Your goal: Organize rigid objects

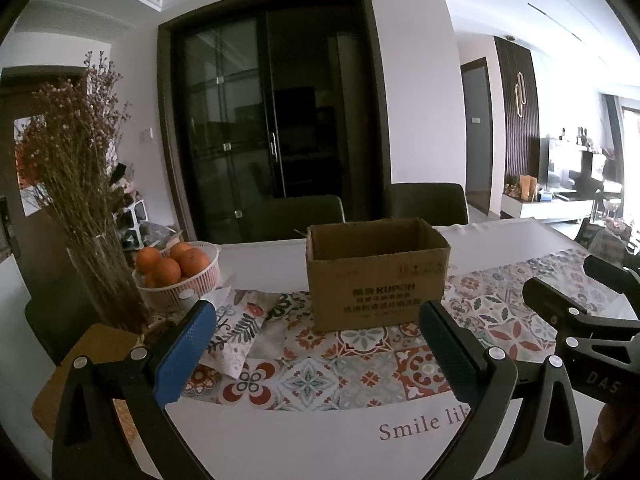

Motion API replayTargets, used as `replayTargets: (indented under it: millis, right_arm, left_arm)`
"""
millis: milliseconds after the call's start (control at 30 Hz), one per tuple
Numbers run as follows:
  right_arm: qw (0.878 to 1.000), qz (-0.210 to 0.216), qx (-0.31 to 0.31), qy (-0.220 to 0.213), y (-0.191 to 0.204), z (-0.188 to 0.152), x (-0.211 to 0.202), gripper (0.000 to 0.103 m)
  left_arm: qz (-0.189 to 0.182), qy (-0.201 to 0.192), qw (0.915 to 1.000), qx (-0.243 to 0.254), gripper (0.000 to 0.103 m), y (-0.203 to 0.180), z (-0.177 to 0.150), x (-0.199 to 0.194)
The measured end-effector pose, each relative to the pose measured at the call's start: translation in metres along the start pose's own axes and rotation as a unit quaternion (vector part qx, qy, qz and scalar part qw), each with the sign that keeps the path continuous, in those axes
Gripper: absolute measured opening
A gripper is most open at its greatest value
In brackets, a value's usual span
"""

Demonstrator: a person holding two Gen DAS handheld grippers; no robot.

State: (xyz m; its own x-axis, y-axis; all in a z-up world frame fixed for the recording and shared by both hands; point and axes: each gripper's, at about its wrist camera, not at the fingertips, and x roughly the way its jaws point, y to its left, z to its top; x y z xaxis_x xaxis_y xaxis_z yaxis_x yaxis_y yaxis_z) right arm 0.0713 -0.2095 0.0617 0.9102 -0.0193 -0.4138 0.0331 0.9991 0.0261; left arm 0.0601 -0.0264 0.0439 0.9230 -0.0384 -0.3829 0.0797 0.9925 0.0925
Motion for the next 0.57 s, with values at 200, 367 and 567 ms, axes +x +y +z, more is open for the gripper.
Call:
replayTargets:
  millis: [200, 367, 567]
  right_arm:
    - [1.0, 0.0, 0.0, 0.0, 0.0001, -0.0013, 0.0005, 0.096]
    - [1.0, 0.002, -0.001, 0.001, 0.0003, -0.0021, 0.0015, 0.096]
    - [1.0, 0.001, -0.001, 0.003, -0.0002, -0.0032, 0.0022, 0.096]
  left_arm:
    - [-0.003, 0.003, 1.0, -0.001, 0.103, -0.0004, -0.0003, 0.0012]
    - [-0.006, 0.005, 1.0, -0.002, 0.103, -0.0001, -0.0015, 0.0019]
    - [-0.005, 0.007, 1.0, -0.002, 0.103, 0.0001, -0.003, 0.0024]
